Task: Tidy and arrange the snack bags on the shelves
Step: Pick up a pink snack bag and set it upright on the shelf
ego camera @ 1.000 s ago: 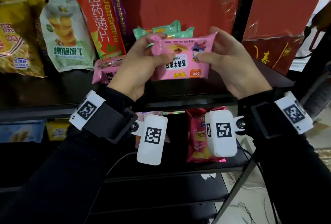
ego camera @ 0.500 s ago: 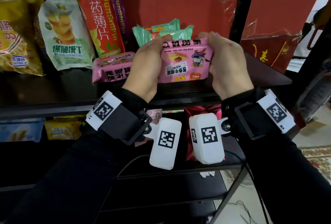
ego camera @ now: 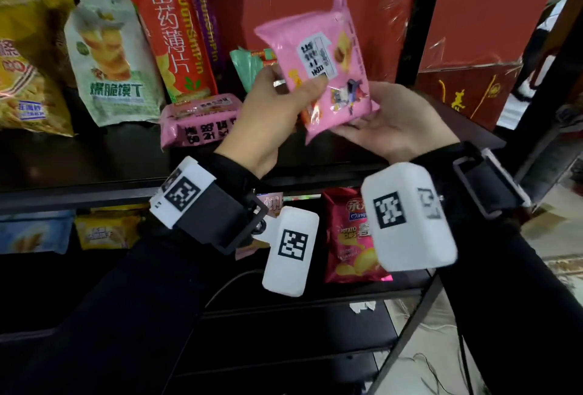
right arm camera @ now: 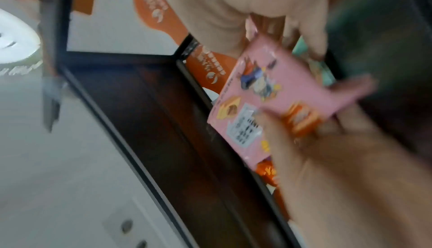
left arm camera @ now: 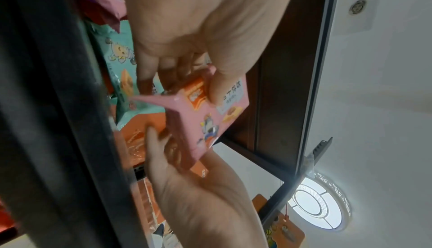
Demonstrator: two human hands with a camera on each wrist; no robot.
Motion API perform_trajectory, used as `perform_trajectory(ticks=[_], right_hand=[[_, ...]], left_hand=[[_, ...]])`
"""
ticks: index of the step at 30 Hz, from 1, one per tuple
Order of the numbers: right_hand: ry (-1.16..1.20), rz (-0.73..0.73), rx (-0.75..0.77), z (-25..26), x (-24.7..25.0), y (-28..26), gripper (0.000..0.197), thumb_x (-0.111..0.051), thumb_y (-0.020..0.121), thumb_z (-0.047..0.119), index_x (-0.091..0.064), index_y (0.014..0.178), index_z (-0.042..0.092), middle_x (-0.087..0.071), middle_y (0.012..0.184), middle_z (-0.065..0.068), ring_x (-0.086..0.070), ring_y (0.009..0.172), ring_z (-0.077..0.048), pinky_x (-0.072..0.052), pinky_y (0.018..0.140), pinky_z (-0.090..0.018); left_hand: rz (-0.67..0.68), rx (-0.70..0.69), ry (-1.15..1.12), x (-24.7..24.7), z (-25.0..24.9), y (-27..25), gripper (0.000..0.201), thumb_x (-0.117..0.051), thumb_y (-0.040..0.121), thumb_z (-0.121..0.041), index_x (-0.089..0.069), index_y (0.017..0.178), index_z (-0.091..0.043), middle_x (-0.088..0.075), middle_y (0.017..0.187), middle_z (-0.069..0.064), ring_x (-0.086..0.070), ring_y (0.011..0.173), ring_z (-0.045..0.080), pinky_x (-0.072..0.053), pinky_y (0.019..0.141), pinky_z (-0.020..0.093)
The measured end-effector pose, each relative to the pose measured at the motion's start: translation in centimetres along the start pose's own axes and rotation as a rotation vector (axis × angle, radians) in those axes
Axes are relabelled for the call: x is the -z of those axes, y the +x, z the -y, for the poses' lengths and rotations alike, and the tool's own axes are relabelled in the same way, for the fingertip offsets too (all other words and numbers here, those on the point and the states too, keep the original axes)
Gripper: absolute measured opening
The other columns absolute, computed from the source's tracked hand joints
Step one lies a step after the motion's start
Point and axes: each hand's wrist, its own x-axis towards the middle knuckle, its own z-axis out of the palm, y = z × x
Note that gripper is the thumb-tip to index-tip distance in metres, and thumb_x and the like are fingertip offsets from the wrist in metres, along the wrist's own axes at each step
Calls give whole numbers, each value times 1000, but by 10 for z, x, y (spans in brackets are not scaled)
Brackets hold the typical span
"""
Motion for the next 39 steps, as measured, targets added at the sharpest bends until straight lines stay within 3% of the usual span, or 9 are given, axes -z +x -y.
perform_trajectory(ticks=[2,5,8,12,16,23,26,31,39], right_hand=[[-196,-75,166,2,7,0,36,-50,97,31,-55,128,14,-62,127,-4,-58,117,-19,-43,96,-45],[-383,-49,294,12,11,-1,33,-62,87,45,-62,113,24,-66,116,3,-56,116,-18,-43,95,-42],[-520,33,280,14,15,-2,26,-69,85,33,-65,107,19,-70,110,0,-60,112,-21,-52,91,-37],[-243,35,270,8,16,1,14,-63,91,18,-62,103,13,-71,97,-4,-66,87,-14,-58,77,-25],[-75,87,188,2,14,2,6,-56,94,13,-60,89,13,-72,73,1,-69,68,-8,-57,69,-19],[-375,74,278,8,23,0,17,-70,84,18,-62,99,19,-75,91,4,-68,94,-14,-51,90,-36],[-384,48,346,5,19,0,9,-70,84,12,-62,88,17,-75,92,-4,-70,84,-19,-53,79,-31],[-350,-55,413,-2,16,4,23,-73,82,16,-52,74,19,-71,100,-14,-69,84,-22,-53,60,-23],[-420,74,377,-8,9,2,14,-70,84,11,-61,96,11,-74,97,-12,-69,81,-24,-49,61,-26]], left_hand=[[16,-10,8,6,-2,4,41,-66,89,-13,-49,126,-6,-71,111,7,-71,94,19,-58,81,35],[109,-17,114,16,-5,7,34,-71,84,-15,-63,117,-13,-75,100,2,-72,86,17,-58,72,31],[77,-42,130,19,-8,8,43,-78,77,-22,-65,118,-15,-76,97,1,-73,82,13,-56,65,22],[-104,-59,-83,18,-3,7,56,-81,74,-23,-51,120,-18,-74,88,-7,-72,76,8,-56,68,26],[-13,19,-32,15,9,4,48,-73,82,-32,-55,124,-17,-71,103,-6,-68,92,5,-54,77,29],[-26,-1,97,28,12,9,29,-75,80,-29,-62,106,-24,-71,94,-12,-66,82,0,-53,74,23],[-19,-16,121,29,13,6,34,-76,79,-33,-62,109,-25,-72,90,-15,-66,77,-4,-52,71,22],[-24,-9,56,30,9,2,21,-61,89,-47,-65,107,-36,-72,100,-17,-65,97,3,-51,75,24],[-167,-60,-47,38,15,1,11,-66,89,-28,-56,87,-25,-71,80,-11,-66,76,5,-51,64,19]])
